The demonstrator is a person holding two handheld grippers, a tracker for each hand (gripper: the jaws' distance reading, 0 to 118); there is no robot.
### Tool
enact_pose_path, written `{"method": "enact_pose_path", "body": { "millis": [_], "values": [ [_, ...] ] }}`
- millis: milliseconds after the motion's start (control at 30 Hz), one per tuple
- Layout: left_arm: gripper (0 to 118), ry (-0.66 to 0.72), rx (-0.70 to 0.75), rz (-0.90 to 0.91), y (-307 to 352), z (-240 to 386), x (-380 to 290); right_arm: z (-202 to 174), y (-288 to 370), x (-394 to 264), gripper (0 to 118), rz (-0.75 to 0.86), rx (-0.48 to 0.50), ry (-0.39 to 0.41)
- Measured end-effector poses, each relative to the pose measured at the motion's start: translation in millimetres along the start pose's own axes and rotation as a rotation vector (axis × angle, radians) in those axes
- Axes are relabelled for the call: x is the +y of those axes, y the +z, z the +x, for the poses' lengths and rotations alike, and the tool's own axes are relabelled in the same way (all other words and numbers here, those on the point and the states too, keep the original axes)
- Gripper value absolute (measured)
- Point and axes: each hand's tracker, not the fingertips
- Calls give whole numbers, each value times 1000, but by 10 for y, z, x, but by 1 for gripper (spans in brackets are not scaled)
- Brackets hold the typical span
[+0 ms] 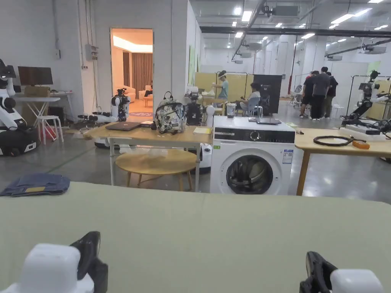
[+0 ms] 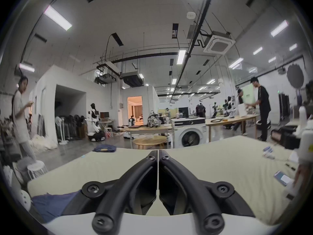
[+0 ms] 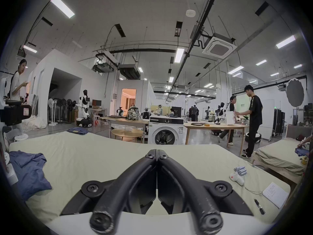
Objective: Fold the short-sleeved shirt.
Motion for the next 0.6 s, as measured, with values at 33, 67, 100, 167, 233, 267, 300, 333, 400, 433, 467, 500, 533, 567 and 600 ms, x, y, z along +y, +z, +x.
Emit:
{"method": "enact_pose_path", "body": {
  "millis": [33, 67, 100, 167, 233, 267, 300, 333, 400, 433, 467, 500, 533, 567, 600],
  "values": [
    [0, 11, -4, -2, -40, 8, 0, -2, -32, -13, 0, -12, -6, 6],
    [0, 14, -3, -5, -68, 11, -23, -12, -49, -28, 0, -16, -14, 13],
    [0, 12, -1, -11, -76, 21, -32, -20, -55, -36, 0, -23, -17, 24],
    [0, 16, 33, 7, -48, 47, -44, -25, -11, -46, 0, -9, -26, 34],
    [0, 62, 10, 63, 22, 10, -53, -14, 73, -42, 0, 37, -33, 15],
    [0, 72, 10, 84, 51, 5, -49, -3, 99, -34, 0, 47, -32, 6],
    [0, 69, 14, 87, 74, 7, -37, 6, 113, -21, 0, 49, -31, 4],
    [0, 67, 16, 92, 95, 2, -24, 8, 120, -11, 0, 53, -33, 7],
    [0, 63, 16, 101, 121, -9, -5, 6, 111, 1, 0, 54, -45, 14],
    [0, 64, 15, 102, 124, -18, -4, 8, 113, 3, 0, 54, -45, 15],
    [0, 67, 15, 101, 126, -26, -4, 8, 122, 4, 0, 56, -46, 15],
    [0, 69, 18, 96, 121, -37, -7, 9, 142, 12, 0, 58, -45, 13],
    [0, 70, 20, 90, 120, -46, -8, 17, 164, 27, 0, 68, -34, 7],
    [0, 68, 21, 86, 121, -56, -5, 17, 188, 48, 0, 86, -25, 4],
    [0, 69, 24, 83, 120, -70, -11, 6, 200, 73, 0, 96, -29, 11]
  ]
}}
